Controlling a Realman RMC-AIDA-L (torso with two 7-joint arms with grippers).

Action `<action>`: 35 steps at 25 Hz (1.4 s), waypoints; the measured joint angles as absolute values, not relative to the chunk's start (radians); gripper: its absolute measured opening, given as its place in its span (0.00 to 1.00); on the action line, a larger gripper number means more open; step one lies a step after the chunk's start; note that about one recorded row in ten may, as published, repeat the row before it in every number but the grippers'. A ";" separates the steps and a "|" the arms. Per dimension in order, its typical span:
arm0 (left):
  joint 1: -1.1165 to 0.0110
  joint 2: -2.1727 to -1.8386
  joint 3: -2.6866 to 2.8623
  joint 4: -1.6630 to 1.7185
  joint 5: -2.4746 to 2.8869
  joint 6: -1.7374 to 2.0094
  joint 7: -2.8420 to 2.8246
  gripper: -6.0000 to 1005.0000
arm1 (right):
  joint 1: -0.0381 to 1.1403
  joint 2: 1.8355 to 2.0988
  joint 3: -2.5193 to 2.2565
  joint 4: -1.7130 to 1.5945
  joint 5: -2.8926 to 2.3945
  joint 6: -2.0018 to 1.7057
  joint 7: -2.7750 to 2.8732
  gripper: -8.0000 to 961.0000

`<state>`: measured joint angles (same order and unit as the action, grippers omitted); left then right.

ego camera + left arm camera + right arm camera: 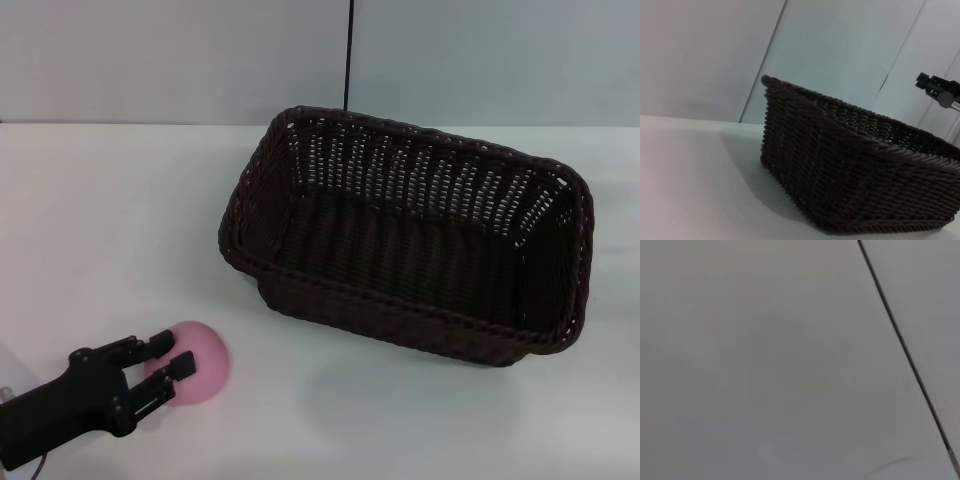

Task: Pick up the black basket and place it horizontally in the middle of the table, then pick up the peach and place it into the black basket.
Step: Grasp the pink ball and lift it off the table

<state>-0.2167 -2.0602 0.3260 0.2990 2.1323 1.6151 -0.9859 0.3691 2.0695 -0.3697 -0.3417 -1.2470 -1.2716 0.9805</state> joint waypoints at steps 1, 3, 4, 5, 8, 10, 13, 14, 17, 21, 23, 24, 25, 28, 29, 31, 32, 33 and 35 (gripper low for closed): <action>-0.219 -2.060 0.326 0.299 2.132 1.615 -0.985 0.48 | 0.368 2.070 -0.368 -0.340 -1.247 -1.268 0.980 0.33; -0.220 -2.060 0.326 0.299 2.129 1.617 -0.979 0.46 | 0.366 2.070 -0.367 -0.338 -1.247 -1.264 0.980 0.33; -0.220 -2.059 0.326 0.299 2.128 1.618 -0.973 0.45 | 0.365 2.070 -0.367 -0.338 -1.247 -1.263 0.980 0.33; -0.220 -2.059 0.325 0.299 2.127 1.619 -0.966 0.43 | 0.363 2.070 -0.367 -0.338 -1.247 -1.261 0.979 0.33; -0.224 -2.059 0.326 0.299 2.128 1.621 -0.958 0.35 | 0.361 2.069 -0.367 -0.338 -1.247 -1.261 0.979 0.33; -0.226 -2.059 0.326 0.299 2.129 1.623 -0.958 0.30 | 0.360 2.069 -0.367 -0.337 -1.247 -1.261 0.979 0.33; -0.227 -2.059 0.325 0.299 2.127 1.639 -0.958 0.21 | 0.359 2.069 -0.367 -0.333 -1.247 -1.257 0.979 0.33; -0.227 -2.059 0.322 0.298 2.126 1.656 -0.958 0.19 | 0.359 2.069 -0.367 -0.330 -1.247 -1.252 0.979 0.33; -0.232 -2.059 0.290 0.294 2.111 1.732 -0.958 0.12 | 0.359 2.069 -0.367 -0.325 -1.247 -1.242 0.979 0.33; -0.267 -2.059 0.238 0.249 2.043 1.838 -0.956 0.05 | 0.358 2.069 -0.367 -0.321 -1.247 -1.239 0.979 0.33; -0.280 -2.058 0.235 0.237 2.028 1.848 -0.956 0.01 | 0.357 2.069 -0.367 -0.318 -1.247 -1.239 0.979 0.33; -0.312 -2.059 0.240 0.223 2.017 1.855 -0.955 0.02 | 0.355 2.069 -0.367 -0.316 -1.247 -1.239 0.979 0.33; -0.317 -2.059 0.243 0.224 2.019 1.854 -0.956 0.03 | 0.353 2.069 -0.367 -0.316 -1.248 -1.241 0.979 0.33; -0.328 -2.058 0.258 0.231 2.028 1.846 -0.956 0.05 | 0.342 2.069 -0.366 -0.316 -1.249 -1.244 0.979 0.33; -0.323 -2.055 0.261 0.235 2.028 1.844 -0.958 0.05 | 0.339 2.069 -0.365 -0.316 -1.249 -1.244 0.979 0.33; -0.305 -2.049 0.263 0.242 2.028 1.844 -0.971 0.07 | 0.334 2.069 -0.361 -0.316 -1.249 -1.244 0.979 0.33; -0.296 -2.047 0.263 0.246 2.029 1.844 -0.978 0.07 | 0.333 2.069 -0.358 -0.316 -1.249 -1.244 0.979 0.33; -0.286 -2.047 0.263 0.253 2.028 1.844 -0.982 0.08 | 0.333 2.069 -0.356 -0.316 -1.249 -1.243 0.979 0.33; -0.257 -2.044 0.263 0.269 2.028 1.840 -0.988 0.09 | 0.332 2.069 -0.353 -0.316 -1.249 -1.240 0.979 0.33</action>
